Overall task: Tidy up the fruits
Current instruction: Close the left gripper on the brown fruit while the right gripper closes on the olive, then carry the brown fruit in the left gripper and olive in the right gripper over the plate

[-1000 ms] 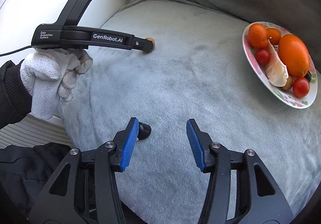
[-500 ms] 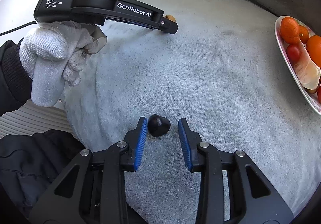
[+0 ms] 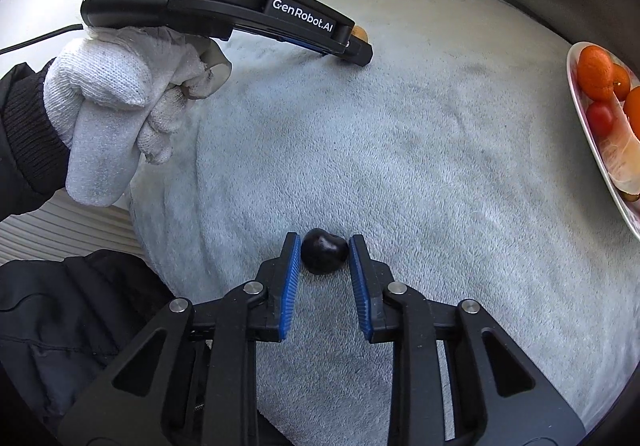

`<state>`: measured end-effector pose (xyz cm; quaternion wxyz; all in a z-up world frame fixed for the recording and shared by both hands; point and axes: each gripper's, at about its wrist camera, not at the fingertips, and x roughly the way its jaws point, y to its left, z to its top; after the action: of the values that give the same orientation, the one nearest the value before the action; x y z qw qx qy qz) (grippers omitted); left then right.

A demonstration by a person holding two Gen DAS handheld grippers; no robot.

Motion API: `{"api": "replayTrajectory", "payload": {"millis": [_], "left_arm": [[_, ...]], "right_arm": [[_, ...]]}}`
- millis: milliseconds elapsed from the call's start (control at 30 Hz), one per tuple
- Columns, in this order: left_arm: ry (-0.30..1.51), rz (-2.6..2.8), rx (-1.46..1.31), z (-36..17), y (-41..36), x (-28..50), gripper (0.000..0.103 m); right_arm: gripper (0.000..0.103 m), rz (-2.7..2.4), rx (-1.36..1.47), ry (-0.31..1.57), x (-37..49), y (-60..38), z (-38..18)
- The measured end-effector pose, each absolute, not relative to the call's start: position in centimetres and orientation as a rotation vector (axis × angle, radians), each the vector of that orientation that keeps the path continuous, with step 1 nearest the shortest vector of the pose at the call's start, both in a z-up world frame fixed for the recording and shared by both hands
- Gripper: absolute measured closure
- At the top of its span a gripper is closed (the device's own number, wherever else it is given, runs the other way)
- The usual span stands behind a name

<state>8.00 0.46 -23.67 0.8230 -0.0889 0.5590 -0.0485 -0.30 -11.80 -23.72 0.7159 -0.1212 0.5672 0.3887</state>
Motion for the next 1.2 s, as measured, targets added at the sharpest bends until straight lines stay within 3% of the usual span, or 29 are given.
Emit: {"api": "replayTrajectory", "payload": {"millis": [100,567,1200], "left_arm": [[1.183,-0.103,-0.184,-23.8,0.1,8.4,0.078],[1.136,-0.122,-0.163,-22.5,-0.9,7.6,0.078],[1.022,-0.268,-0.129,-16.7,-5.6,8.5,0.078]], "right_arm": [[0.077,0.861,-0.266,1.257,-0.3,-11.9,-23.3],[0.078,0.789,-0.204,1.207,1.6,-14.6,-21.2],[0.078,0.585,-0.05,1.098,5.5,-22.5,-17.7]]}}
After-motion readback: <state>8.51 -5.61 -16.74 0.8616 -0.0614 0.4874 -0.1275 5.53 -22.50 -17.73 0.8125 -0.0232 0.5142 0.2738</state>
